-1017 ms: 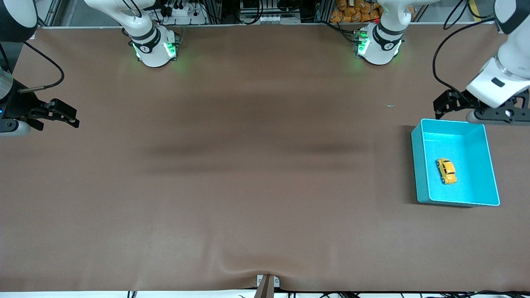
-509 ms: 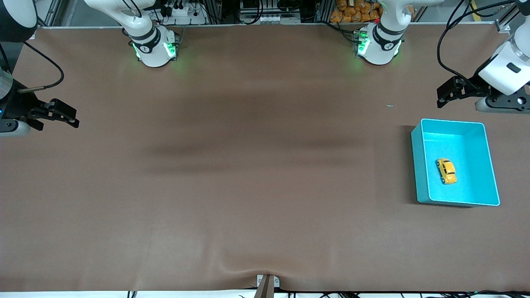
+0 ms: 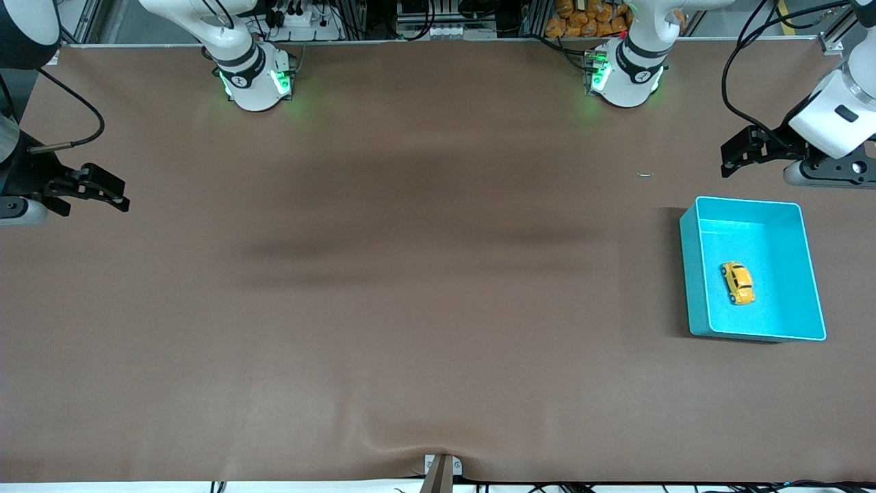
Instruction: Wind and store yellow beetle car
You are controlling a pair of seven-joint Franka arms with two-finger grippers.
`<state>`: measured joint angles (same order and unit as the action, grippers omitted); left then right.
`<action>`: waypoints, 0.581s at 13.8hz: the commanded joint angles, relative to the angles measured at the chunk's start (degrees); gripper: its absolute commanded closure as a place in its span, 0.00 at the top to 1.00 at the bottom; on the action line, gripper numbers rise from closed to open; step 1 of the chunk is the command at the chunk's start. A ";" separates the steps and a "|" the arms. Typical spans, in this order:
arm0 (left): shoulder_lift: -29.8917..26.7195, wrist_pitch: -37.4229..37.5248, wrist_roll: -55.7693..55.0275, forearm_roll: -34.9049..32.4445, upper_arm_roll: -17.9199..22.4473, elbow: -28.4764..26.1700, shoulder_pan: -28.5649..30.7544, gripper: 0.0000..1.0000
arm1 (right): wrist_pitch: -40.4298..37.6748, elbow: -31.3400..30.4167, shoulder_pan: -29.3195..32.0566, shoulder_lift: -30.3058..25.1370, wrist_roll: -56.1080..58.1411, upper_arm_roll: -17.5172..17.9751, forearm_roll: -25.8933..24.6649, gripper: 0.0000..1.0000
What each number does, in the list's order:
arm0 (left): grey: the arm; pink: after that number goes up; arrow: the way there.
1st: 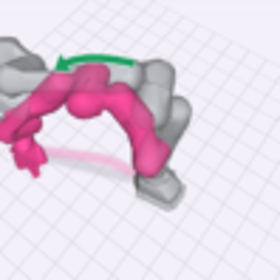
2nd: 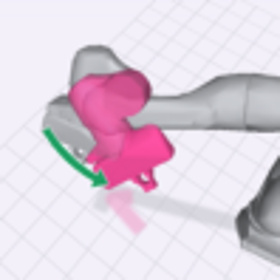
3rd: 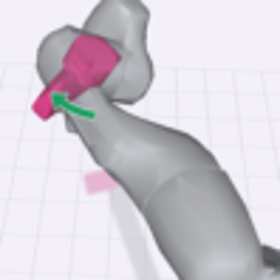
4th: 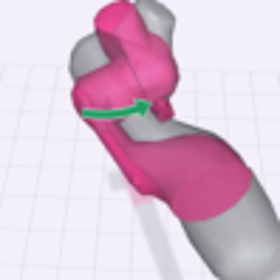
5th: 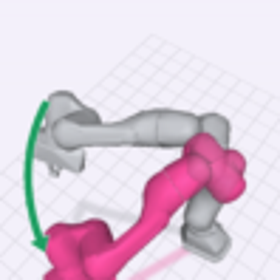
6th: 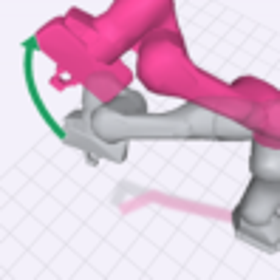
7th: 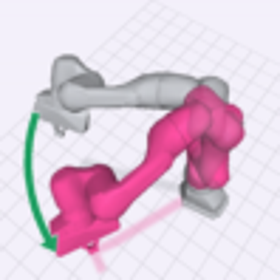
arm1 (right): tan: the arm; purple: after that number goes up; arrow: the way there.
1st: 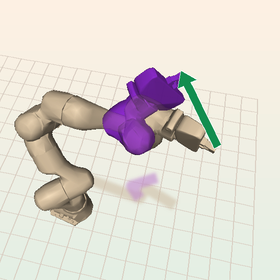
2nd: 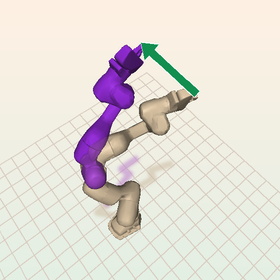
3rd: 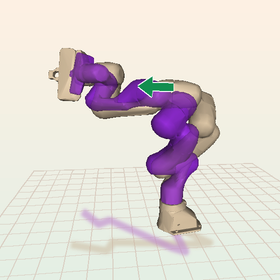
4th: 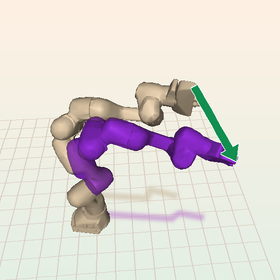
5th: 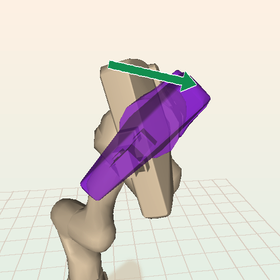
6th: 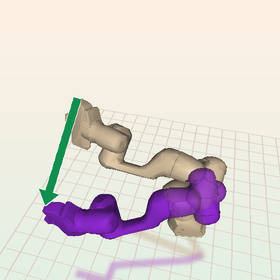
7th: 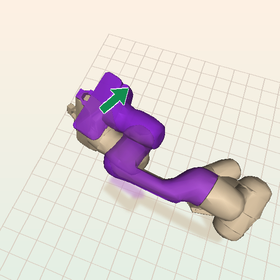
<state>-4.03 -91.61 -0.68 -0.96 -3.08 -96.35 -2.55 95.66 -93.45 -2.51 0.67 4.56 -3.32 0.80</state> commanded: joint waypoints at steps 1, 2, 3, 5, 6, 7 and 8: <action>0.16 1.95 0.59 0.96 0.71 2.30 -0.70 1.00 | -0.91 0.02 -0.48 -2.85 -0.60 -0.10 -0.19 1.00; 0.51 3.44 0.68 1.05 0.80 3.61 -0.70 1.00 | -1.43 0.02 -0.48 -3.30 -0.60 -0.10 -0.19 1.00; 0.60 4.24 0.68 1.05 0.80 4.14 -0.79 1.00 | -1.61 0.02 -0.48 -3.56 -0.60 -0.10 -0.19 1.00; 0.60 4.33 0.68 1.05 0.80 4.15 -0.79 1.00 | -2.32 0.02 -0.48 -4.09 -0.69 -0.10 -0.19 1.00; 0.60 4.42 0.68 1.05 0.80 4.15 -0.79 1.00 | -2.75 0.02 -0.48 -4.35 -0.69 -0.10 -0.19 1.00; 0.60 4.42 0.68 1.05 0.80 4.15 -0.88 1.00 | -3.02 0.02 -0.48 -4.53 -0.69 -0.10 -0.19 1.00; 0.60 4.42 0.68 1.05 0.80 4.15 -0.88 1.00 | -3.02 -0.07 -0.48 -4.53 -0.69 -0.10 -0.19 1.00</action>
<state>-4.03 -88.59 -0.62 -0.96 -2.95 -93.72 -2.81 93.31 -93.14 -2.52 -2.87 4.56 -3.27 0.81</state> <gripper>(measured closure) 0.000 0.000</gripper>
